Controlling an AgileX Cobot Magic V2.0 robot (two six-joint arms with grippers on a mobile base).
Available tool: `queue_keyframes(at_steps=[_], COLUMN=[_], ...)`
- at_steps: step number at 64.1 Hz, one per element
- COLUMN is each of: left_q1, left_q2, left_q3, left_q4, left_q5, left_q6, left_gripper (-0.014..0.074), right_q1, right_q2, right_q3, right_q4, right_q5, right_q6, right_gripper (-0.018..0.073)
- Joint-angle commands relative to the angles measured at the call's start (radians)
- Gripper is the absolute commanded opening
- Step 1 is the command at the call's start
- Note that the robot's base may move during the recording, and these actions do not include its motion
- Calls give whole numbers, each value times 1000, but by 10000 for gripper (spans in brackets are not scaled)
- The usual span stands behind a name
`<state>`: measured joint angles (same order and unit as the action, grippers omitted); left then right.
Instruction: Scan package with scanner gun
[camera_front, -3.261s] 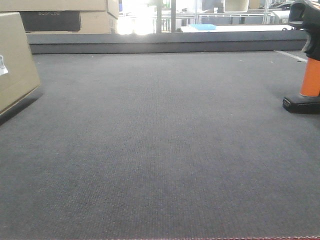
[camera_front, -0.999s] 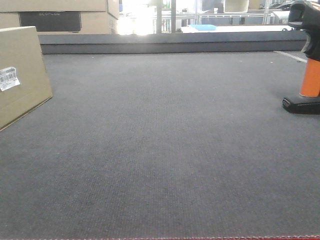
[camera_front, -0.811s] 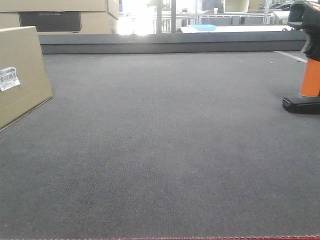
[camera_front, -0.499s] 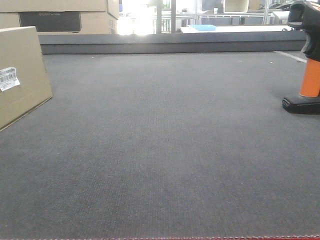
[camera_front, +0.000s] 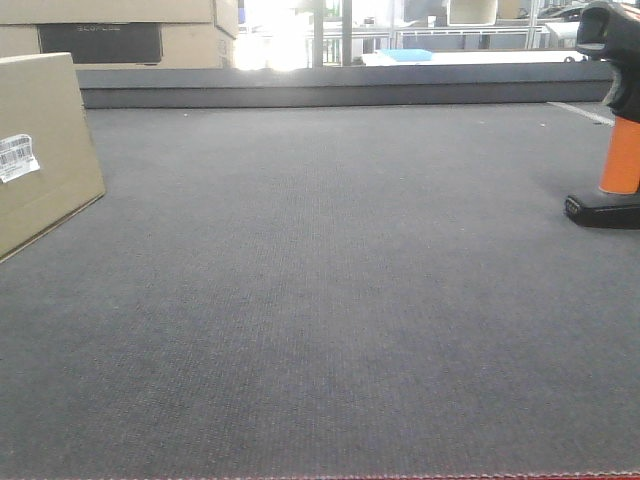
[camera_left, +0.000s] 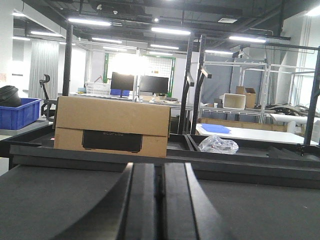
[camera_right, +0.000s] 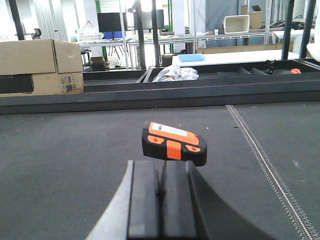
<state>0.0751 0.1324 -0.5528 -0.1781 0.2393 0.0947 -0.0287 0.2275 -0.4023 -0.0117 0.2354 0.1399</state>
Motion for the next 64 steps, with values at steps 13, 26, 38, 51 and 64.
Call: queue_keyframes(at_steps=[13,26,38,51,64], left_q1=[-3,-3,-3,-3,-3], left_q2=[-6,-6,-8,-8,-8], left_q3=[3,3,3,3,3], left_q4=[-4,-4,-4,-4,-4], left_q5=[-19,-19,-19,-19,-19], left_q6=[-5,-5,-5,-5,-5], left_gripper=[-111,-111,-111,-111,-111], right_q1=[31,40,40,40,40], right_q2=[-58,-193,-228,-228,-228], right_q3=[60,258,402,402,402], right_q4=[35,59,64,74,74], right_q5=[-129,-163,-270,-260,-260], right_q6=[-242,-240,-217,-206,-206], right_gripper=[-168,-168,-168,-168,-168])
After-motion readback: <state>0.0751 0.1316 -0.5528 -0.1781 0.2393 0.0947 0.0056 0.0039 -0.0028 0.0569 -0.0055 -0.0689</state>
